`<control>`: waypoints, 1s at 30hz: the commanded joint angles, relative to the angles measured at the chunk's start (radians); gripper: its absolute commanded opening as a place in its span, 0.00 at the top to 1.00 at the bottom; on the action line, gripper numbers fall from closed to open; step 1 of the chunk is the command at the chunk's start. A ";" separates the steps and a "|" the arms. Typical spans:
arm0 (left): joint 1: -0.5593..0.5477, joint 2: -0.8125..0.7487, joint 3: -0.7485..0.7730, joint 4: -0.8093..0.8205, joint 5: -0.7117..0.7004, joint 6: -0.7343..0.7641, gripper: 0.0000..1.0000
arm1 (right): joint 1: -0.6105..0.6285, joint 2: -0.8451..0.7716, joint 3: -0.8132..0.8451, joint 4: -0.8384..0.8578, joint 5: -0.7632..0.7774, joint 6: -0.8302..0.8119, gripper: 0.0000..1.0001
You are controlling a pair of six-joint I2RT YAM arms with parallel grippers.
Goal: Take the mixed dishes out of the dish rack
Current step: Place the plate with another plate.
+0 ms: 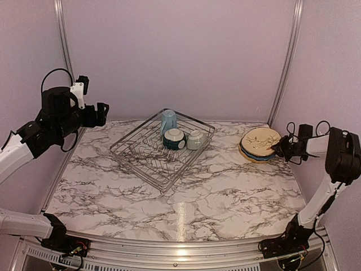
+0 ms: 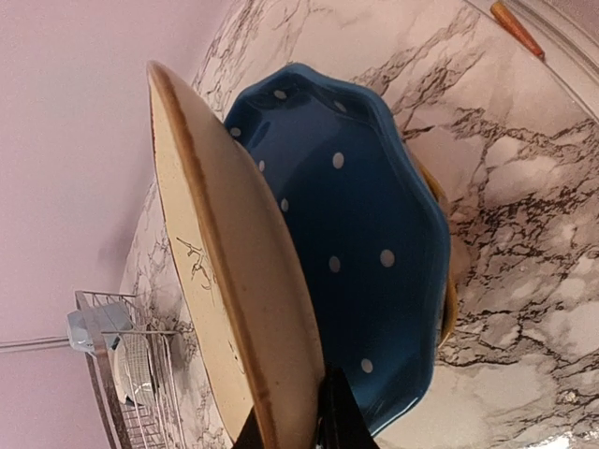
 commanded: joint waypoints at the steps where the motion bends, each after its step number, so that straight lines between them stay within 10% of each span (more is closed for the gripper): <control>1: 0.006 -0.010 -0.014 0.030 -0.001 0.005 0.01 | -0.005 0.014 0.073 0.102 -0.066 -0.022 0.96; 30: 0.008 0.000 -0.013 0.028 0.018 -0.004 0.01 | -0.004 0.008 0.102 -0.080 0.062 -0.204 0.59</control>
